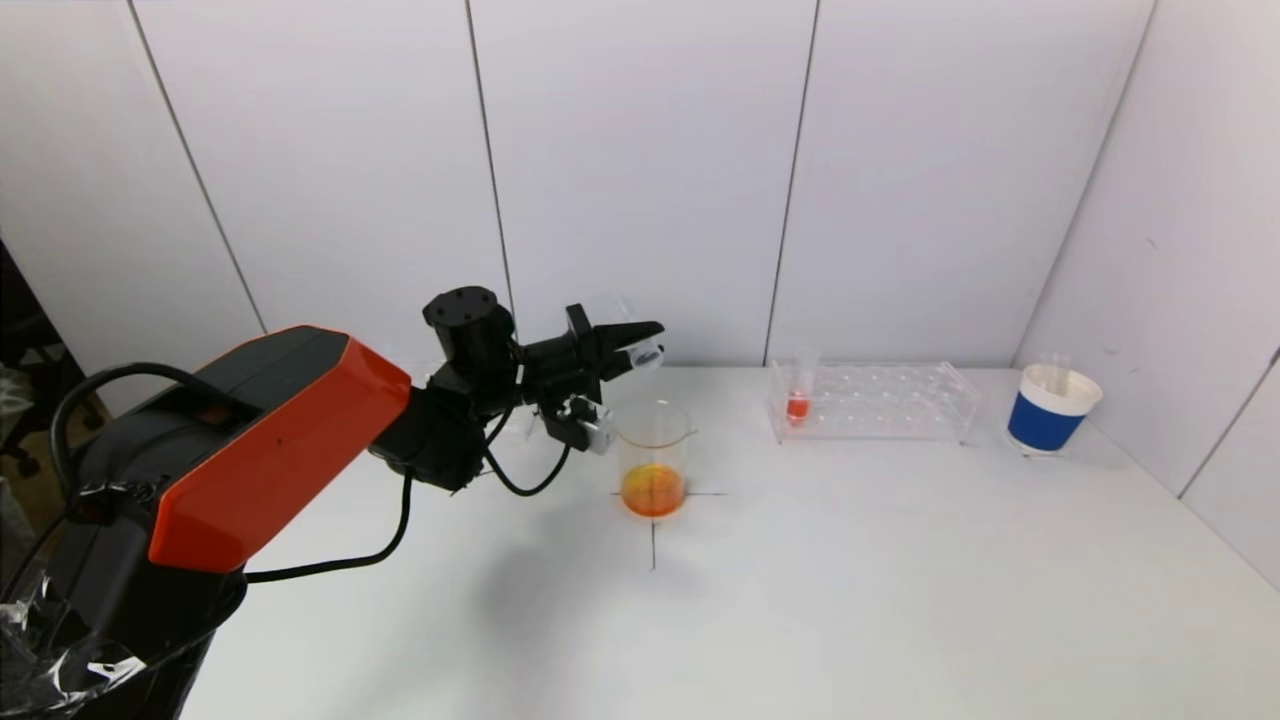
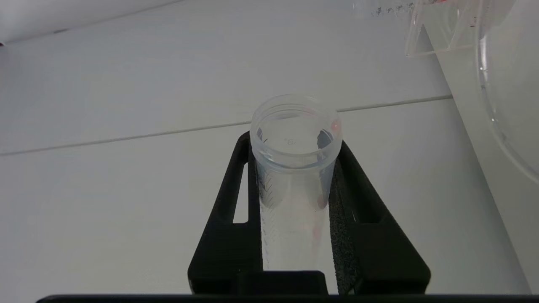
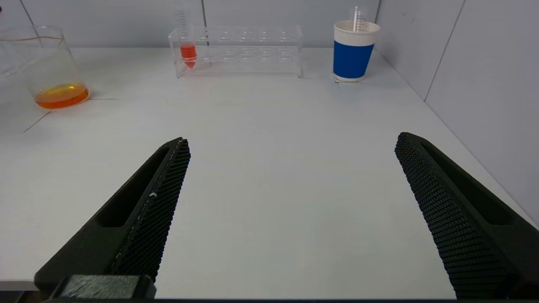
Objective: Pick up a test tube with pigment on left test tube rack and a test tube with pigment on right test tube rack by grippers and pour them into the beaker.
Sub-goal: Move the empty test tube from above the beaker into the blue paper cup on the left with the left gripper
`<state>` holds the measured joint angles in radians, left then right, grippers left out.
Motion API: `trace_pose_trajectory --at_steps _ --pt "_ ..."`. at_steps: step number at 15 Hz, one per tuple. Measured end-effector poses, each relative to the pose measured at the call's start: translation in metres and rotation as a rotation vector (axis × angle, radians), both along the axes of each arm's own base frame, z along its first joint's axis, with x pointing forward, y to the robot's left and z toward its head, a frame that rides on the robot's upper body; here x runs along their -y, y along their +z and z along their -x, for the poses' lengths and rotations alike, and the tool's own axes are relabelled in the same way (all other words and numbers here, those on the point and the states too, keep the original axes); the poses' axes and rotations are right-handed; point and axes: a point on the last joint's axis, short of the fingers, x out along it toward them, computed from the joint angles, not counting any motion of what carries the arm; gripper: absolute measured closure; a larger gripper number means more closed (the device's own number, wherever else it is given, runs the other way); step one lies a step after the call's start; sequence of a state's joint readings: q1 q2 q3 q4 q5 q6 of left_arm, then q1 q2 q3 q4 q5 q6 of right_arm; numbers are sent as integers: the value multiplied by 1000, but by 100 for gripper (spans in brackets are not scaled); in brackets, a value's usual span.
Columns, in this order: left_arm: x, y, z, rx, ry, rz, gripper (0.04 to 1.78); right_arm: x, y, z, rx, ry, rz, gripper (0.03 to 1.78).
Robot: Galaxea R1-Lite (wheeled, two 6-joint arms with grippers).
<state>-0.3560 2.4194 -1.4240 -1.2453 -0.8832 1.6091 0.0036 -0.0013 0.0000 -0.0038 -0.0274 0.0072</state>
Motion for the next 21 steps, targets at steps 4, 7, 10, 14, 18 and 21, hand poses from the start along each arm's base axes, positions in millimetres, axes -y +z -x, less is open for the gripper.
trace_pose_trajectory --at_steps 4,7,10,14,18,21 --pt "-3 22 2 -186 110 202 136 0 0 0 -1 1 0 4" --pt "-7 36 3 -331 234 400 136 0 0 0 0 0 0 4" --pt "-12 48 4 -426 352 583 136 0 0 0 -1 0 0 4" --pt "-18 52 11 -577 501 789 136 0 0 0 -1 0 0 4" --pt "-20 61 26 -785 609 949 136 0 0 0 -1 0 0 4" --pt "-25 74 34 -922 669 1059 136 0 0 0 -1 0 0 4"
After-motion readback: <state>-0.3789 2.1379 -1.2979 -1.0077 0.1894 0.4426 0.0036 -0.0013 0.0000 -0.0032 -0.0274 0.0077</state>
